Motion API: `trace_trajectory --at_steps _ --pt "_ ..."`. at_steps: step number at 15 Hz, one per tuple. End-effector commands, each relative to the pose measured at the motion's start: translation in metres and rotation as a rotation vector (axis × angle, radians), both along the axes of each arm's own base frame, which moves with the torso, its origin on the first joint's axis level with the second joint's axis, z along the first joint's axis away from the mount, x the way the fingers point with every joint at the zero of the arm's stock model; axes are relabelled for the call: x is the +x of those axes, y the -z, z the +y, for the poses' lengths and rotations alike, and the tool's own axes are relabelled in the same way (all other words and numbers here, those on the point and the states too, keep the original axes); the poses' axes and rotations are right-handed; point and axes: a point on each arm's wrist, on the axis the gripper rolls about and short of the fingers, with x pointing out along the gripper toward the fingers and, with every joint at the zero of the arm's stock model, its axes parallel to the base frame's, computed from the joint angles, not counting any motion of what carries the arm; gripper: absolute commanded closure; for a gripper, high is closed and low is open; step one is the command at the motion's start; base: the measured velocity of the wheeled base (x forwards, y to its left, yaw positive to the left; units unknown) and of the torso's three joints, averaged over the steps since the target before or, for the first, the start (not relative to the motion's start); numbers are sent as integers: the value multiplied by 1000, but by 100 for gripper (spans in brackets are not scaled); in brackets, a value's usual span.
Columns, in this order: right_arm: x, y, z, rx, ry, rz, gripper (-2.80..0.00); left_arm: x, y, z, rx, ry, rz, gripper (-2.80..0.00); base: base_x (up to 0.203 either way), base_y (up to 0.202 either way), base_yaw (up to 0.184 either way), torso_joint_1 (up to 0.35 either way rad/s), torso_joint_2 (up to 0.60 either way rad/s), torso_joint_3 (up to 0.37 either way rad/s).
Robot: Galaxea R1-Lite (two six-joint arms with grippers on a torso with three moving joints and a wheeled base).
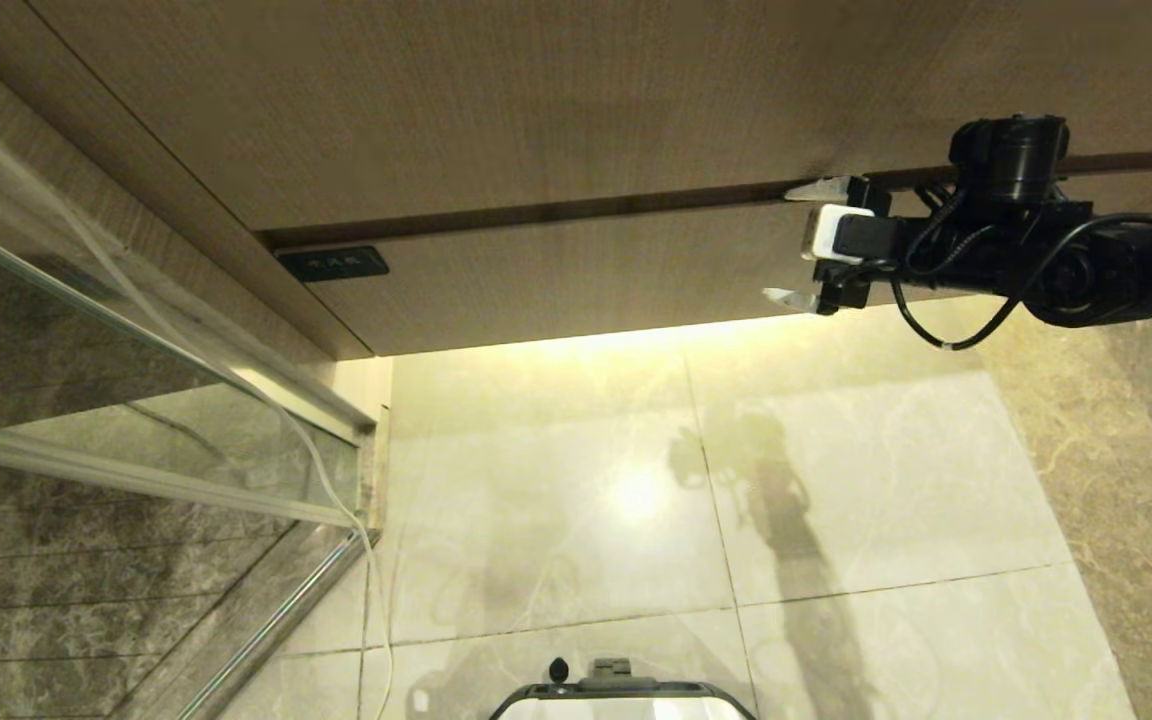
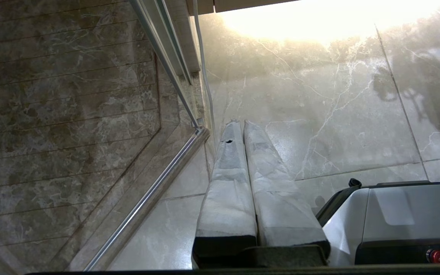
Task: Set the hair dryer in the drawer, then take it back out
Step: Pull open the drawer
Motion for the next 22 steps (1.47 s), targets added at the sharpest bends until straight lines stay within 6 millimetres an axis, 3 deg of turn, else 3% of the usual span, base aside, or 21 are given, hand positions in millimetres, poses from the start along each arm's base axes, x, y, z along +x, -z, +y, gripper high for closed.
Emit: trace_trajectory --at_steps 1,7,14,22 --pt "12 11 2 -8 -3 13 -280 0 1 0 0 -1 2 0 0 0 0 0 0 0" --pt "24 22 1 -5 19 52 -280 0 0 0 0 -1 2 0 0 0 0 0 0 0" --pt "7 23 -7 14 158 285 -280 0 0 0 0 -1 1 0 0 0 0 0 0 0" --pt "-10 26 -11 -4 190 338 -280 0 1 0 0 -1 2 0 0 0 0 0 0 0"
